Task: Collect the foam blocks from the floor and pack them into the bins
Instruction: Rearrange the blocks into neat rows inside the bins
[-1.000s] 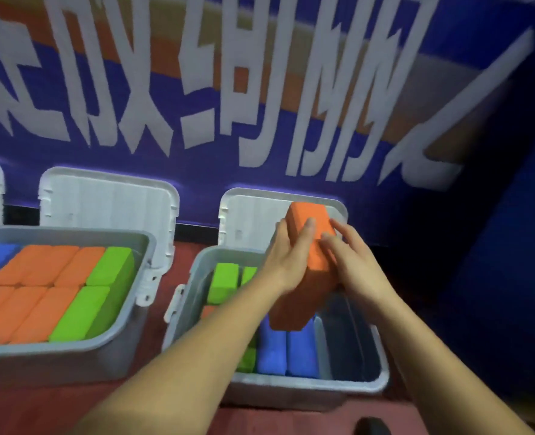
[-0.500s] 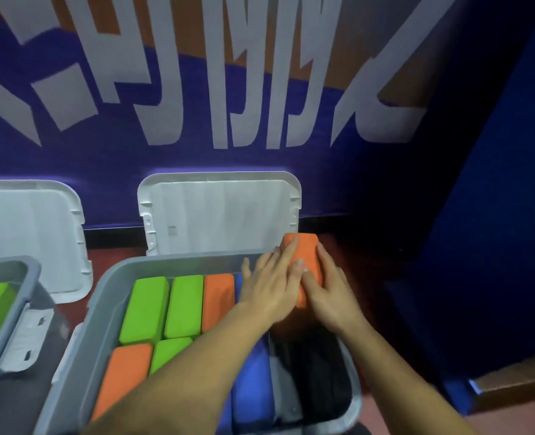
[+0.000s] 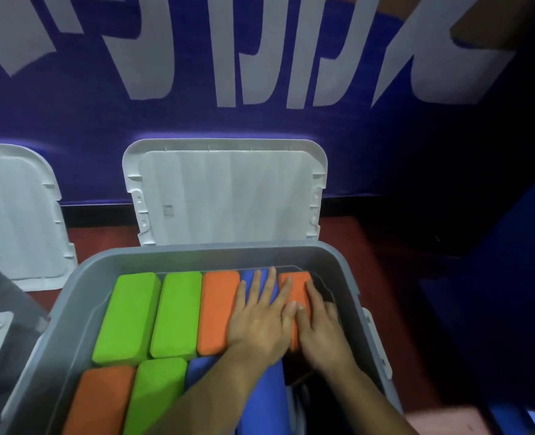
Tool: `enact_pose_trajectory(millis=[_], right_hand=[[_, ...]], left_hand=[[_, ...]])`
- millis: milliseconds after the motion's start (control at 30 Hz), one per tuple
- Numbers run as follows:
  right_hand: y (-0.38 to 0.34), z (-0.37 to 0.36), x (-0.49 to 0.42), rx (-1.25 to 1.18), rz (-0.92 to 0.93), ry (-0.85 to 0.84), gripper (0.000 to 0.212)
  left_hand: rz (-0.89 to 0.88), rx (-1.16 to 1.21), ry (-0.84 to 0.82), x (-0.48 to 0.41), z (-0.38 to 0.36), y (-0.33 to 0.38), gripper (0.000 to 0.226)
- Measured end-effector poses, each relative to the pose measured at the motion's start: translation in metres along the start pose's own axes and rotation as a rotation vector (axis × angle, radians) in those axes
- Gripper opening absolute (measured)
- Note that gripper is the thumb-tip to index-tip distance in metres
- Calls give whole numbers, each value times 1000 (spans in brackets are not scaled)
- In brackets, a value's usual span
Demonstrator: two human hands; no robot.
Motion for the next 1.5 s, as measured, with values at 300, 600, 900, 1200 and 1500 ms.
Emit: enact_pose_trajectory(millis=[300,600,900,1200,1500], right_hand=[[1,0,3,-43,46,33,54],[-2,-8,1,-52,101,60,50],[3,-20,-9,107,54,-1,53],[-115,-12,83,232,451,163,61],[-235,-99,312,-103,898,27,38]], left_hand=[[-17,45,-14,4,-4,-5,59],[-15,51,-3,1,-3,-12,62],[-64,20,-154,4,-1,-7,88],[101,176,172,106,128,-87,56],[486,100,544,325,247,-222,51]])
Point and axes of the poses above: each hand's wrist, its own x-axis away from the middle knuckle, its own z-axis out of the back of the hand, y = z × x, the point moved 9 cm from there along -x, towards the middle knuckle, and after that the axes turned 15 degrees about y, right-handed, at the moved point
